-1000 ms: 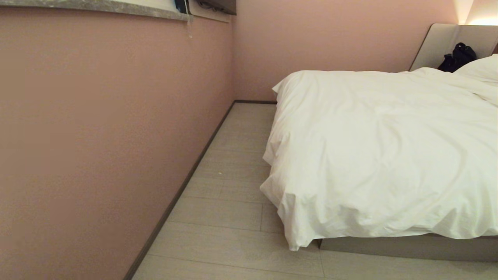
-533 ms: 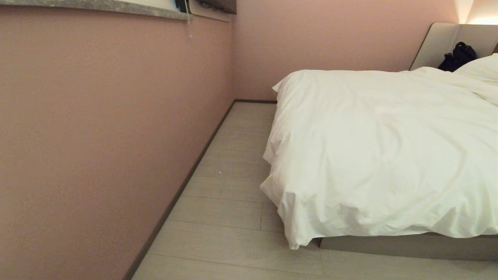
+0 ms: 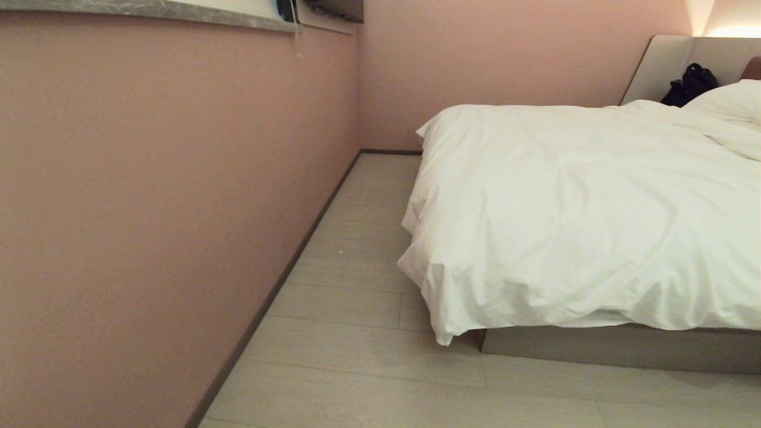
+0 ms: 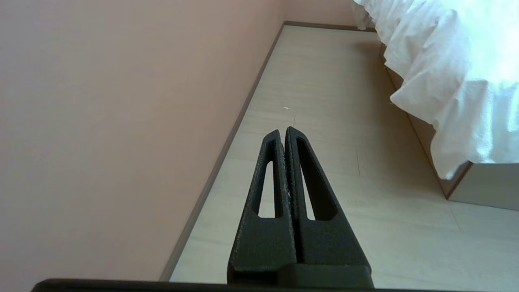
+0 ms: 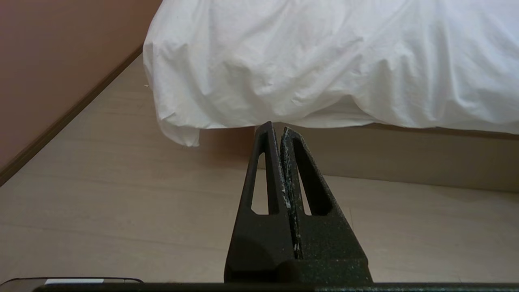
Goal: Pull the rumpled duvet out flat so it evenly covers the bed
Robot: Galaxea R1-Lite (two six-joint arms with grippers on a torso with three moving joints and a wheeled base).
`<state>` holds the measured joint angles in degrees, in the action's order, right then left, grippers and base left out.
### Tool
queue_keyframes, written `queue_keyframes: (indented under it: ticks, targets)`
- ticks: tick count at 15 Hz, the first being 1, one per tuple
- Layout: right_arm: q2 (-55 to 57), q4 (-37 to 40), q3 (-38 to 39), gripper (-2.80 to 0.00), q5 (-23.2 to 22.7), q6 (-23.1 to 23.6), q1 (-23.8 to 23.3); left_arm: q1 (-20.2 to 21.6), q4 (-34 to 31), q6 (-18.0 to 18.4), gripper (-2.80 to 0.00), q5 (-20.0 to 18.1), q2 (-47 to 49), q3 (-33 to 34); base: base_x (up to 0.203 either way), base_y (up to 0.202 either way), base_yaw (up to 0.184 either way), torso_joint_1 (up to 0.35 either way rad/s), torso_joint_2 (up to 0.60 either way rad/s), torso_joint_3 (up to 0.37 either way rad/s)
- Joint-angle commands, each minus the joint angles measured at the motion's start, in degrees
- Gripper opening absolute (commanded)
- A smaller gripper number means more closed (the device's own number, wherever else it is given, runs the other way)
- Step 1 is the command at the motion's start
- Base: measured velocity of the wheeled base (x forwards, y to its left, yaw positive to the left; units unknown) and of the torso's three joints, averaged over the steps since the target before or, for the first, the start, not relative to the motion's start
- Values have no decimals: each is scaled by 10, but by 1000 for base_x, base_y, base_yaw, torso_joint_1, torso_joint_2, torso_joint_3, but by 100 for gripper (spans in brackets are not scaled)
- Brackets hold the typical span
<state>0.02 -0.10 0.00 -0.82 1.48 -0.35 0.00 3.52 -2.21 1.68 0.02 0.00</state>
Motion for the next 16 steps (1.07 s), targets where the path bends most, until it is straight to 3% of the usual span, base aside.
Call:
queue_keyframes:
  ticks: [1,7,16]
  targets:
    - [0,-1,0,-280,0,0,0,0,0,0,-280,0,0,0,-193,0,-2,5,2,2]
    - [0,-1,0,-280,-1,0,0,0,0,0,-280,0,0,0,-184,0,1,3,1,4]
    - [0,-1,0,-280,0,0,0,0,0,1,-280,0,0,0,0,0,0,0,0,0]
